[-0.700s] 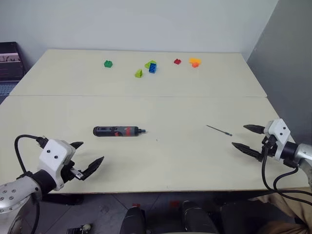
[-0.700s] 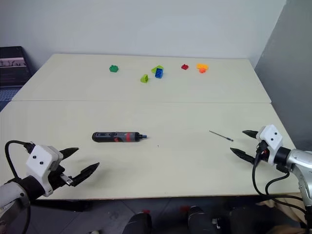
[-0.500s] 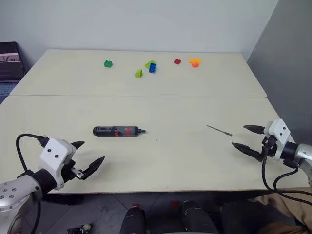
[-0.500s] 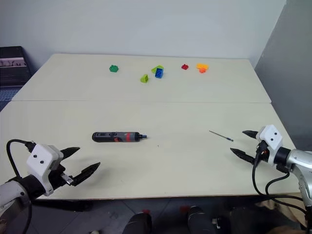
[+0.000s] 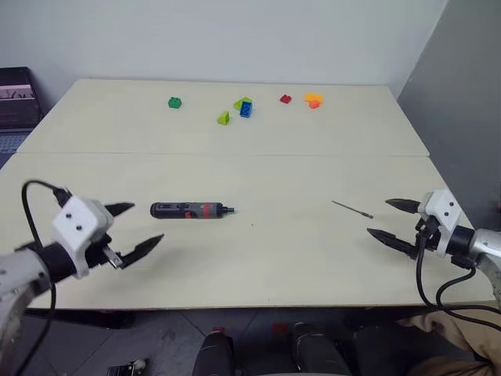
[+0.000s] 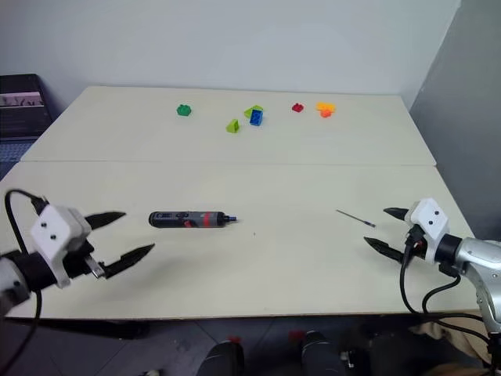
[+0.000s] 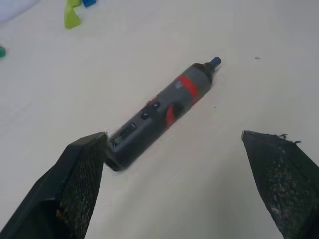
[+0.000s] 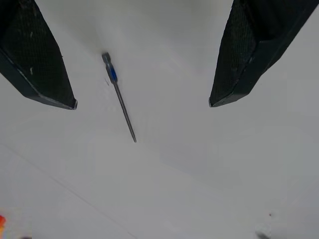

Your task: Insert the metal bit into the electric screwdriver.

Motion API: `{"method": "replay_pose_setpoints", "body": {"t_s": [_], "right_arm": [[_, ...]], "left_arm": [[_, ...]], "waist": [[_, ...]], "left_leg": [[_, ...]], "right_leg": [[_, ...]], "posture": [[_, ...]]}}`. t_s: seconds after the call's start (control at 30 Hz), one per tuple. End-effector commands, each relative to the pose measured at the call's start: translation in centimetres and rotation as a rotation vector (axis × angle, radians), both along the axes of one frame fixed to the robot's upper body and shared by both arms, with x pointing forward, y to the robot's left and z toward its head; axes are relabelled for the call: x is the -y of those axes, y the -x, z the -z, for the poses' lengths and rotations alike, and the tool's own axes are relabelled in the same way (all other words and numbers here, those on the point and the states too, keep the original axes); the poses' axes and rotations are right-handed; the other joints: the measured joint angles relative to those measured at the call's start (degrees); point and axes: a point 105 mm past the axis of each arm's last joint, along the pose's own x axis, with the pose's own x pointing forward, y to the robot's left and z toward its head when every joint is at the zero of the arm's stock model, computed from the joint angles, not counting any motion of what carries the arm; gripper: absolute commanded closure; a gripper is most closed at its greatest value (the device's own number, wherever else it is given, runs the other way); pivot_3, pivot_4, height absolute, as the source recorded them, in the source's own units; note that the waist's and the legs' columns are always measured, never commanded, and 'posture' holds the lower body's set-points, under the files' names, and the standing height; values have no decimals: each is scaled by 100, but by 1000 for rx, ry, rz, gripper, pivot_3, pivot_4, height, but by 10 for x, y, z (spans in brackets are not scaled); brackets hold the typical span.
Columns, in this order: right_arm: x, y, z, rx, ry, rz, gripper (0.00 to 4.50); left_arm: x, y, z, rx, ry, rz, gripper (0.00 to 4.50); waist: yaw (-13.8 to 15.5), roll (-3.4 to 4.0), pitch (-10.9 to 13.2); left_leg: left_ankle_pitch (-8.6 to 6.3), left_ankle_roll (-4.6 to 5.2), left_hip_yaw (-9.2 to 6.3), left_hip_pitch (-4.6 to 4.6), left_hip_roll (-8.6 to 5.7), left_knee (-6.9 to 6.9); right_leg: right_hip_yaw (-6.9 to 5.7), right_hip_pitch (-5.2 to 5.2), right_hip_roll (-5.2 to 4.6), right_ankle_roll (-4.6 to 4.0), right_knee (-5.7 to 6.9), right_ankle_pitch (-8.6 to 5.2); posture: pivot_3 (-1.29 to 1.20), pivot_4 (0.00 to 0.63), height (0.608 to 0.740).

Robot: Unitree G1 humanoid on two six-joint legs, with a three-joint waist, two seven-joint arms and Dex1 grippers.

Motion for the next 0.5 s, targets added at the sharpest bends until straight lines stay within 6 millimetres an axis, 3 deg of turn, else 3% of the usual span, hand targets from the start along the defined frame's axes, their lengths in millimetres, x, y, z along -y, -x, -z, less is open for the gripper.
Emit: {"method": "replay_pose_setpoints", "body": {"t_s": [0.03,0.17,0.27,0.5], "right_arm": [[-25,15,-15,-5,-9,-119,28],[-50,32,-25,-39,-25,-247,28],[-70,44,-38,-33,-50,-342,28],[-86,50,-54,-2,-115,-395,28]], "left_arm": [[14,-12,-11,-46,-107,184,0],[22,-26,-16,-105,-179,314,0],[28,-40,-8,-186,-293,423,0],[41,-66,-7,-230,-403,557,0]], "waist": [[20,-6,8],[6,7,20],[6,10,24],[6,5,31]], "left_leg": [[0,0,-6,-2,0,0],[-1,-1,-5,-9,2,-6],[-1,-1,-7,-9,2,-8],[-1,0,-16,-21,3,-7]], "right_leg": [[-8,-11,2,1,3,-2],[-9,-6,2,-3,3,-4],[-11,-7,5,-3,5,-5],[-13,-9,12,0,5,-3]], "posture": [[0,150,740],[0,150,740],[0,150,740],[0,150,740]]}}
